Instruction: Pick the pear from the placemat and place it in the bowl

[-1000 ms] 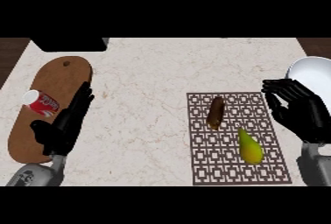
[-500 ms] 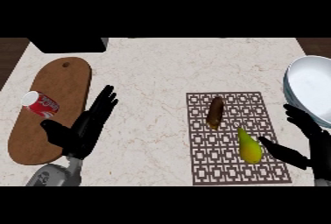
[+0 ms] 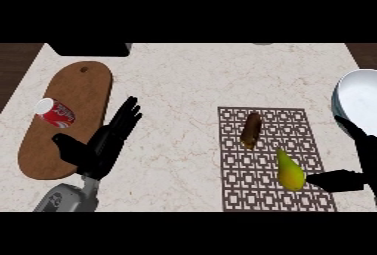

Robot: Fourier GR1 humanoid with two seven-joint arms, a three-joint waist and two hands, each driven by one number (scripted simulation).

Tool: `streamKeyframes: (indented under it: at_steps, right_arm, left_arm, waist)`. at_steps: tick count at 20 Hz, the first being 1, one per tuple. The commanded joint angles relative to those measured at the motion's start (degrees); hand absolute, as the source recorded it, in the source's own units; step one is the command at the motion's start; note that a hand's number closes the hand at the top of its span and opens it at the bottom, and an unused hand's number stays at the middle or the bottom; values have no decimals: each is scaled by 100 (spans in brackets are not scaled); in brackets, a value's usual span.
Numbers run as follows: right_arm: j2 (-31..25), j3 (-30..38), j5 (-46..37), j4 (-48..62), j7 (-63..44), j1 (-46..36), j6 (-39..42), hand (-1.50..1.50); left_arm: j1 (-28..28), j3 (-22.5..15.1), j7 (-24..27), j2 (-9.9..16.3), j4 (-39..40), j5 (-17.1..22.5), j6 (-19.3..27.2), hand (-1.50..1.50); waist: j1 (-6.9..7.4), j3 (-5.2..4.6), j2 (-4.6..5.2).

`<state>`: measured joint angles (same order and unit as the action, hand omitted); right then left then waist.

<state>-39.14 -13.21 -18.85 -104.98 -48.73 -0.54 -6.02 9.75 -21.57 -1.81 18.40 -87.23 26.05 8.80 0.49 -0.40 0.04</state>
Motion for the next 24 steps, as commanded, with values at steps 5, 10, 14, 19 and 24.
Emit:
streamKeyframes:
  at_steps: [5, 10, 14, 19, 24]
  right_arm:
    - [216, -353, 859, 62, -2666, -1434, 1617, -150]
    - [325, -196, 1307, 1039, -2926, -1981, 1841, -150]
    - [552, -562, 1259, 1215, -3287, -2001, 1801, -150]
    - [621, -578, 1474, 1808, -3187, -2061, 1822, -150]
    - [604, -931, 1467, 1762, -3195, -1840, 1869, -150]
  left_arm:
    - [194, -51, -47, -243, 117, -188, 104, 0]
    - [-192, -76, 43, -85, -98, -154, -134, 0]
    - [-49, 106, -5, -90, 1, -115, -145, 0]
    - [-195, -10, -20, -193, -134, -184, -150, 0]
    - [-157, 286, -118, -36, -117, -83, -256, 0]
  waist:
    - [73, 25, 21]
    - [133, 28, 15]
    - [46, 27, 1]
    - [46, 30, 6]
    - [-31, 30, -12]
